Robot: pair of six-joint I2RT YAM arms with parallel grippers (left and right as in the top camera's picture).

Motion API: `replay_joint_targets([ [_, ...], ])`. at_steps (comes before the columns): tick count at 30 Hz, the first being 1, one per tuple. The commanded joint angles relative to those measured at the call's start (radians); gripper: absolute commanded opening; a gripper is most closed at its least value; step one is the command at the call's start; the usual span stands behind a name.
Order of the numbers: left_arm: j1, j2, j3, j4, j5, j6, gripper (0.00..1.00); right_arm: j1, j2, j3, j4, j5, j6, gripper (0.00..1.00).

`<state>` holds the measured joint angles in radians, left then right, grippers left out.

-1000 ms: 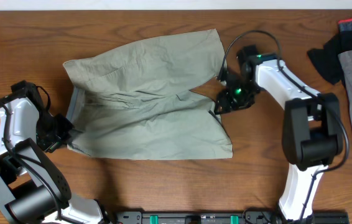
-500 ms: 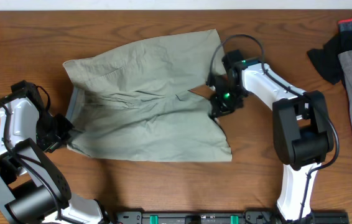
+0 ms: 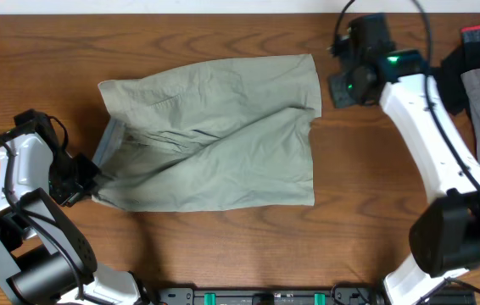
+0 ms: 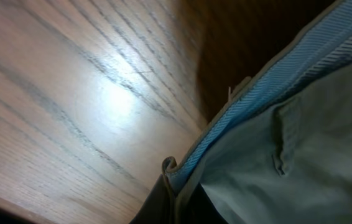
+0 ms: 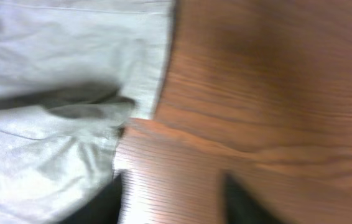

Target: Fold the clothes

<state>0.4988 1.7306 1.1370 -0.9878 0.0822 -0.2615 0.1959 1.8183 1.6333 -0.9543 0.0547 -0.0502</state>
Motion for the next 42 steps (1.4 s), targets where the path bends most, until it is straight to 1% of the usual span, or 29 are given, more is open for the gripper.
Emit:
replay_joint_targets([
  [1,0.004,-0.004,-0.005,-0.006,-0.037,0.006,0.09,-0.01,0.042,-0.01,-0.021,0.046,0.032,0.64],
  [3,0.004,-0.004,-0.005,-0.01,-0.037,0.006,0.13,-0.02,0.054,-0.011,-0.053,0.032,0.081,0.63],
  [5,0.004,-0.004,-0.005,-0.01,-0.037,0.006,0.17,-0.028,0.065,-0.011,-0.09,-0.033,0.078,0.63],
  [7,0.004,-0.004,-0.005,-0.01,-0.037,0.005,0.17,-0.034,0.082,-0.017,-0.143,-0.127,0.062,0.63],
  [8,0.004,-0.004,-0.005,-0.01,-0.037,0.005,0.22,-0.034,0.09,-0.024,-0.167,-0.169,0.047,0.63],
  [13,0.004,-0.004,-0.005,-0.01,-0.037,0.005,0.23,-0.017,0.115,-0.146,-0.229,-0.399,0.022,0.61],
  [16,0.004,-0.004,-0.005,-0.009,-0.037,0.005,0.23,0.009,0.115,-0.237,-0.229,-0.473,0.02,0.61],
  [23,0.004,-0.004,-0.005,-0.008,-0.037,0.005,0.23,0.079,0.115,-0.409,-0.212,-0.507,0.134,0.64],
  [28,0.004,-0.004,-0.005,-0.005,-0.037,0.005,0.23,0.121,0.115,-0.47,-0.155,-0.586,0.182,0.65],
  [32,0.004,-0.004,-0.005,-0.005,-0.037,0.005,0.23,0.149,0.115,-0.499,-0.125,-0.555,0.282,0.65],
  [34,0.004,-0.004,-0.005,-0.005,-0.037,0.005,0.23,0.158,0.115,-0.523,-0.087,-0.538,0.355,0.65],
  [37,0.004,-0.004,-0.005,-0.005,-0.016,0.006,0.23,0.159,0.115,-0.544,-0.053,-0.513,0.412,0.64],
  [39,0.004,-0.004,-0.005,-0.005,-0.01,0.006,0.23,0.158,0.115,-0.558,-0.022,-0.497,0.42,0.64],
  [40,0.004,-0.004,-0.005,-0.005,-0.011,0.006,0.23,0.158,0.115,-0.564,-0.012,-0.491,0.42,0.63],
  [42,0.004,-0.004,-0.005,-0.005,-0.011,0.006,0.23,0.157,0.115,-0.571,-0.002,-0.491,0.425,0.49],
])
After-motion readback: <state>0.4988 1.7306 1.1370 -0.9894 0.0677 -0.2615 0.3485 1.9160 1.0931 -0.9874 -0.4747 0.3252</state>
